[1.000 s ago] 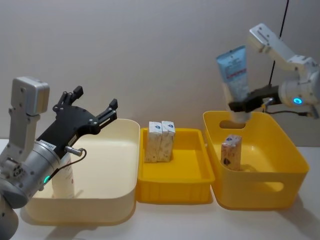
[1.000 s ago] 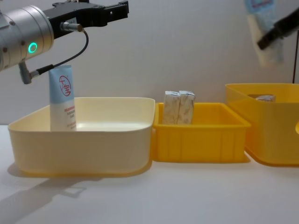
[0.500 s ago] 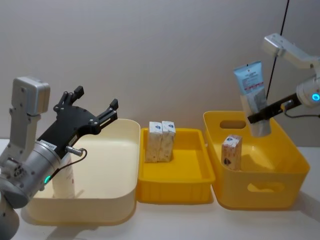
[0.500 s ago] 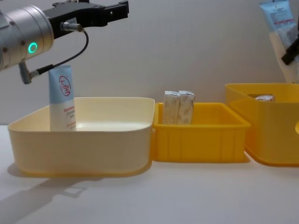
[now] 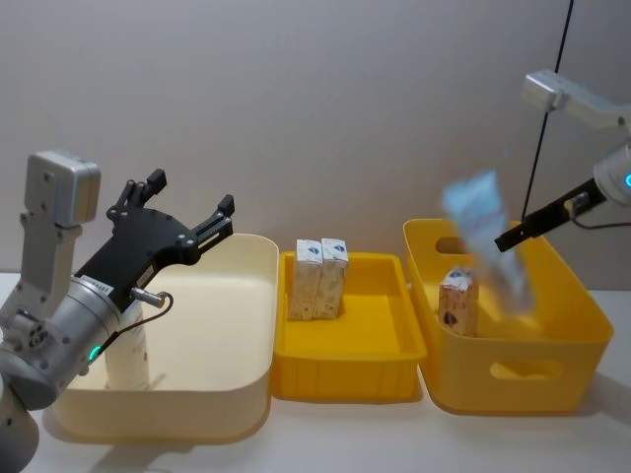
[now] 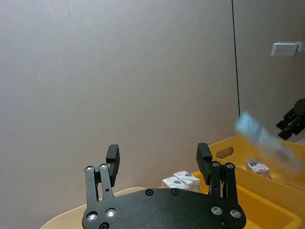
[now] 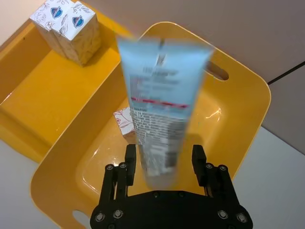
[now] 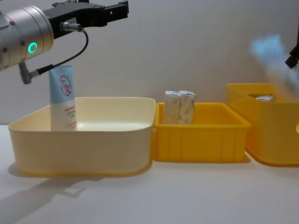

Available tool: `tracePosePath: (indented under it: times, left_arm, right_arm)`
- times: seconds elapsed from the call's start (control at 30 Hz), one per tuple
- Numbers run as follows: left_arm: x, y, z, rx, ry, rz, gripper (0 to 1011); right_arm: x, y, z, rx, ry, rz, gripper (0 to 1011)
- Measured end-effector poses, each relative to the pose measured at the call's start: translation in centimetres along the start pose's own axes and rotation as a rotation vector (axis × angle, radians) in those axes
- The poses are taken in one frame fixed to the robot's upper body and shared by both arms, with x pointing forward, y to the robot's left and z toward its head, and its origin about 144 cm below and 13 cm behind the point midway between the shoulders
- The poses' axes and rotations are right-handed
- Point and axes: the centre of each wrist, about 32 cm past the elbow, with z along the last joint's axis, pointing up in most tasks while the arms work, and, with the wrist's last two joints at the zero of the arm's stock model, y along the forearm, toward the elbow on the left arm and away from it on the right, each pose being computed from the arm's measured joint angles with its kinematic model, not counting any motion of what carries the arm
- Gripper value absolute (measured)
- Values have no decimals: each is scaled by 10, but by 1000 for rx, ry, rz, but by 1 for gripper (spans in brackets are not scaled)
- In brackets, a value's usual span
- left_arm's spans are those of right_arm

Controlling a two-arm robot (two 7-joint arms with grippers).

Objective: Bimanual collaborative sorting of washing and personal care products

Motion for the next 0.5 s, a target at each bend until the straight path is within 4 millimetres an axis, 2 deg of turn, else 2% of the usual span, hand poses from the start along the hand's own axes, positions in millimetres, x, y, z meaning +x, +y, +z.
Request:
tracePosePath:
  times: [0.3, 0.4, 0.5]
  left_arm:
    - [0, 0, 0, 0, 0, 0, 1003]
    - [0, 0, 0, 0, 0, 0, 1003]
    - [0, 0, 0, 0, 0, 0, 1003]
  right_arm:
    - [4, -3, 2, -21, 13, 11, 960]
    - [4, -4, 2, -26, 14, 13, 1001]
    - [5, -5, 2, -29, 17, 15, 1001]
